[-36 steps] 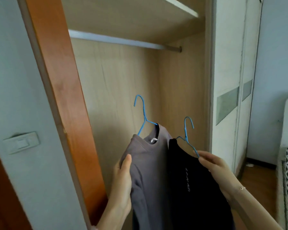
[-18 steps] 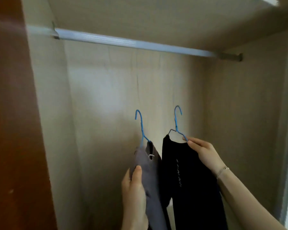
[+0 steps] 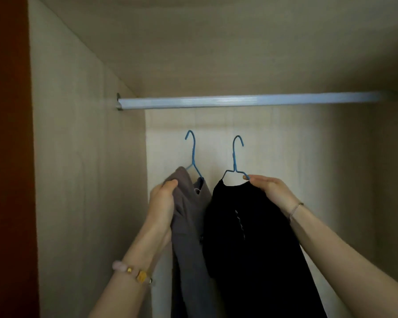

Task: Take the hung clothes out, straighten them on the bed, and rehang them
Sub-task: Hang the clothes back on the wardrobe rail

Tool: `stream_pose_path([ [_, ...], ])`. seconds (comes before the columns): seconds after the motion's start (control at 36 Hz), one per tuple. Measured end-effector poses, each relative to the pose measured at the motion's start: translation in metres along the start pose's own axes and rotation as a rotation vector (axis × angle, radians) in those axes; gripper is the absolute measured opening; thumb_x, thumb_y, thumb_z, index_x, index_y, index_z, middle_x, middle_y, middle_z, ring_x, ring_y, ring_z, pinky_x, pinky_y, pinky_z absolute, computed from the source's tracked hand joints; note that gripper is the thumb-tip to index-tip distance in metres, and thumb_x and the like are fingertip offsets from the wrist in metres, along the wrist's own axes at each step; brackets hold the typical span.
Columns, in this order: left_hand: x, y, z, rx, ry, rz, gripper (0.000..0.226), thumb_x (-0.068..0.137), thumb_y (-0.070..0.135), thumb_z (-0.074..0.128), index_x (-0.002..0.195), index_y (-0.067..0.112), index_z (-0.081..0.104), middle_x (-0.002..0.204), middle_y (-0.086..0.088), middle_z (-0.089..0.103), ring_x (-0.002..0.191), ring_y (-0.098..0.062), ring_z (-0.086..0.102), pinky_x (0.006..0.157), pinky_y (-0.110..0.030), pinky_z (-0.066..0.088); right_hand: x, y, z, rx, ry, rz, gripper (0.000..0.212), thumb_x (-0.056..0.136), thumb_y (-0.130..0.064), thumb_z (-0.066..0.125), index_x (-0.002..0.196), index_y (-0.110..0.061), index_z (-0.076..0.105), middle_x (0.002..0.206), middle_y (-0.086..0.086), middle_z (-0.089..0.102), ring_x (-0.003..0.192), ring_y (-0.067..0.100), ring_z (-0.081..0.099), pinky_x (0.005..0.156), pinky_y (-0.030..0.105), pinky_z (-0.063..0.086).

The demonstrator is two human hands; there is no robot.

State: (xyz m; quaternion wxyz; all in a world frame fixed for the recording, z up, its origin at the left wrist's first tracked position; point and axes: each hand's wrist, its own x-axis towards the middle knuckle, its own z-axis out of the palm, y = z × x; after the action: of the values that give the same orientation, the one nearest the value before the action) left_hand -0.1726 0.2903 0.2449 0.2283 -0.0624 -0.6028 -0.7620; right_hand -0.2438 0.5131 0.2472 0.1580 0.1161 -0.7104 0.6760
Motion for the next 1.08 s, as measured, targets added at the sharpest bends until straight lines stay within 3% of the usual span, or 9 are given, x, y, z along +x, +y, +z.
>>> stream_pose_path([
  [0.08, 0.009, 0.021, 0.005, 0.040, -0.067, 0.016, 0.022, 0.095, 0.019, 0.042, 0.076, 0.015, 0.053, 0.067, -0.002, 0.060, 0.058, -0.015, 0.056, 0.055, -0.024, 0.047, 0.024, -0.018, 0.005, 0.051, -0.024, 0.010, 0.014, 0.093, -0.011, 0.058, 0.090, -0.015, 0.071, 0.060, -0.011, 0.070, 0.063, 0.007, 0.067, 0.060, 0.013, 0.052],
  [0.19, 0.025, 0.047, 0.006, -0.031, 0.032, -0.018, 0.017, 0.090, 0.017, 0.050, 0.078, 0.010, 0.059, 0.072, -0.006, 0.060, 0.063, -0.019, 0.056, 0.054, -0.028, 0.044, 0.044, -0.042, 0.010, 0.072, -0.026, 0.046, 0.016, 0.090, -0.016, 0.064, 0.098, -0.003, 0.070, 0.050, -0.003, 0.067, 0.039, 0.006, 0.062, 0.041, 0.013, 0.048],
  [0.33, 0.042, 0.075, 0.002, 0.006, 0.044, 0.037, 0.022, 0.088, 0.016, 0.050, 0.067, 0.012, 0.057, 0.065, -0.005, 0.060, 0.062, -0.018, 0.053, 0.055, -0.028, 0.043, 0.060, -0.072, 0.016, 0.003, -0.021, 0.051, 0.033, 0.089, -0.019, 0.066, 0.115, 0.001, 0.066, 0.070, 0.005, 0.066, 0.038, 0.010, 0.062, 0.038, 0.013, 0.048],
  [0.44, 0.053, 0.099, -0.001, 0.002, 0.093, 0.069, 0.020, 0.088, 0.015, 0.048, 0.070, 0.010, 0.056, 0.075, -0.008, 0.059, 0.065, -0.020, 0.054, 0.058, -0.029, 0.046, 0.064, -0.095, 0.021, 0.018, -0.068, 0.007, 0.012, 0.090, -0.018, 0.065, 0.089, -0.007, 0.064, 0.078, 0.007, 0.061, 0.055, 0.015, 0.063, 0.034, 0.011, 0.044],
  [0.56, 0.057, 0.112, -0.001, -0.049, 0.086, 0.108, 0.021, 0.088, 0.014, 0.048, 0.069, 0.010, 0.055, 0.073, -0.007, 0.058, 0.064, -0.020, 0.055, 0.058, -0.029, 0.047, 0.072, -0.108, 0.025, 0.114, -0.116, -0.088, 0.023, 0.089, -0.017, 0.064, 0.109, -0.004, 0.065, 0.090, 0.010, 0.065, 0.076, 0.016, 0.065, 0.061, 0.017, 0.057],
  [0.64, 0.050, 0.110, 0.000, -0.083, 0.071, 0.151, 0.021, 0.090, 0.016, 0.049, 0.072, 0.011, 0.059, 0.074, -0.005, 0.061, 0.066, -0.019, 0.057, 0.056, -0.027, 0.048, 0.075, -0.113, 0.026, 0.115, -0.121, -0.121, 0.014, 0.088, -0.017, 0.064, 0.097, -0.007, 0.070, 0.098, 0.012, 0.065, 0.089, 0.020, 0.062, 0.085, 0.028, 0.051],
  [0.75, 0.040, 0.093, -0.005, -0.114, 0.078, 0.190, 0.022, 0.092, 0.017, 0.048, 0.074, 0.014, 0.059, 0.072, -0.002, 0.061, 0.064, -0.014, 0.058, 0.045, -0.018, 0.047, 0.073, -0.112, 0.030, 0.124, -0.108, -0.103, 0.009, 0.088, -0.019, 0.066, 0.085, -0.011, 0.069, 0.078, 0.004, 0.070, 0.074, 0.014, 0.062, 0.066, 0.021, 0.053],
  [0.89, 0.032, 0.077, -0.013, -0.123, 0.082, 0.235, 0.020, 0.093, 0.015, 0.047, 0.077, 0.013, 0.058, 0.075, -0.003, 0.062, 0.066, -0.013, 0.059, 0.054, -0.023, 0.049, 0.058, -0.119, 0.041, 0.076, -0.066, -0.126, 0.021, 0.091, -0.019, 0.063, 0.108, -0.007, 0.064, 0.080, 0.004, 0.061, 0.067, 0.012, 0.056, 0.037, 0.008, 0.045],
  [1.08, 0.016, 0.057, -0.026, -0.217, 0.056, 0.273, 0.024, 0.093, 0.009, 0.046, 0.074, 0.010, 0.060, 0.051, 0.004, 0.067, 0.045, -0.004, 0.063, 0.043, -0.013, 0.048, 0.032, -0.122, 0.062, 0.079, -0.101, -0.167, 0.033, 0.091, -0.013, 0.063, 0.118, 0.004, 0.064, 0.080, 0.010, 0.059, 0.064, 0.017, 0.057, 0.039, 0.012, 0.048],
])
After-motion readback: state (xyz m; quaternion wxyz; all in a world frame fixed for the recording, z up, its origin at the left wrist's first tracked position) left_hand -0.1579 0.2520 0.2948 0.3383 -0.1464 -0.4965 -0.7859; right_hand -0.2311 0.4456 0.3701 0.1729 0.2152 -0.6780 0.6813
